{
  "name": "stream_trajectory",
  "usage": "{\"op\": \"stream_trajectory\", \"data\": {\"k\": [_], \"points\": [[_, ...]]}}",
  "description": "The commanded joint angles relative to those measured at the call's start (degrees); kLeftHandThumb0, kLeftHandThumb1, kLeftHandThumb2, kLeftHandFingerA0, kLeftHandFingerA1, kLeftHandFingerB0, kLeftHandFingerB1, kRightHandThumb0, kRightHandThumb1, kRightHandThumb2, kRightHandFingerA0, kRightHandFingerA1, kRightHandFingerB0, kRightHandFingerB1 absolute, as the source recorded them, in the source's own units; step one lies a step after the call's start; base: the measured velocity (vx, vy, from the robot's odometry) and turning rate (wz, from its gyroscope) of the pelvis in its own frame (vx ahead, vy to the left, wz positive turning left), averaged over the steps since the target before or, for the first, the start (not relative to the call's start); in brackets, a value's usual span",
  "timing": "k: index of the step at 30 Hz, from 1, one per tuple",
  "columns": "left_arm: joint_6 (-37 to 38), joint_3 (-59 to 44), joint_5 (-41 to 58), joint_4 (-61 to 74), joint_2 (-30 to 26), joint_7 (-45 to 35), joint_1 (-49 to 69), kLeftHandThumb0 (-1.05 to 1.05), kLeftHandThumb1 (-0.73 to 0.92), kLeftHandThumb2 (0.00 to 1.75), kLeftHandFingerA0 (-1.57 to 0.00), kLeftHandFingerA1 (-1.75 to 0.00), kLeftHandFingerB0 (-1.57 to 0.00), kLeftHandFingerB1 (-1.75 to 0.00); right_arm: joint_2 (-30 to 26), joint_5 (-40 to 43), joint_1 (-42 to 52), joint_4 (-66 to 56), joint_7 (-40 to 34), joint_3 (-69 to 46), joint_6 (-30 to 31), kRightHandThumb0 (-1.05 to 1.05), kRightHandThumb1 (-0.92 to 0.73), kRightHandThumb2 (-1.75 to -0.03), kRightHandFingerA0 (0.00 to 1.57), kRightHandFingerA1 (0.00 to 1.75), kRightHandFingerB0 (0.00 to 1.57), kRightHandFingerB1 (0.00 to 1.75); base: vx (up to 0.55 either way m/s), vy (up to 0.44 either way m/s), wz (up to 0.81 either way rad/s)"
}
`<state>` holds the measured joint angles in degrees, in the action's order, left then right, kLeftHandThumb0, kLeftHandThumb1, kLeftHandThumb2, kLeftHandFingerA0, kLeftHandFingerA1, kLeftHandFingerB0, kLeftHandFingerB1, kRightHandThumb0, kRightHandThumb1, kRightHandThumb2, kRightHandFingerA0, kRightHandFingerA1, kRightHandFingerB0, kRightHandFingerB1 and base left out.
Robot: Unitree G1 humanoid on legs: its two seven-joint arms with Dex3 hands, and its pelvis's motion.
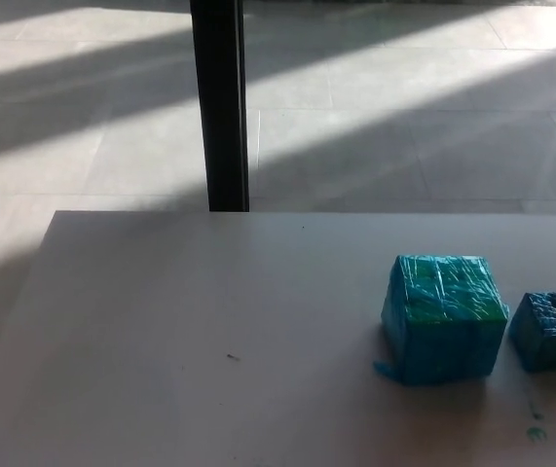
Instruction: The robot uses its right hand to pick up the small cube kept on the middle on the desk and place it on the bigger cube kept next to it
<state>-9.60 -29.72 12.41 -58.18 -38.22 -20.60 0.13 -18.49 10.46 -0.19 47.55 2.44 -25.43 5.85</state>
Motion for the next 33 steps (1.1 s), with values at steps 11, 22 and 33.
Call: {"op": "stream_trajectory", "data": {"k": [11, 22, 33], "points": [[-0.4, 1.2, 0.5, -1.1, -1.6, -1.1, 0.5, -0.9, 0.76, 1.21, -0.31, -0.6, -0.19, -0.46, -2.2, -1.6, 0.3, 1.3, -0.2, 2.5, -1.5, -0.51, -0.92, -0.67, 0.45, 0.87, 0.36, 0.52, 0.0, 0.0, 0.0], [0.6, 3.0, -0.5, -1.0, -2.1, -0.8, 1.1, -0.9, 0.78, 1.22, -0.31, -0.57, -0.19, -0.46, -15.5, 4.0, -6.0, -0.8, 0.9, -9.1, 5.3, -0.49, -0.86, -0.65, 0.0, 0.92, 0.13, 0.45, 0.0, 0.0, 0.0], [-0.2, 1.6, 0.9, -1.7, -2.0, -1.4, 0.7, -0.9, 0.75, 1.21, -0.32, -0.59, -0.18, -0.45, -16.5, 1.4, -5.6, 2.5, 1.1, -3.5, 8.4, -0.48, -0.86, -0.65, 0.02, 0.99, 0.12, 0.39, 0.0, 0.0, 0.0]]}}
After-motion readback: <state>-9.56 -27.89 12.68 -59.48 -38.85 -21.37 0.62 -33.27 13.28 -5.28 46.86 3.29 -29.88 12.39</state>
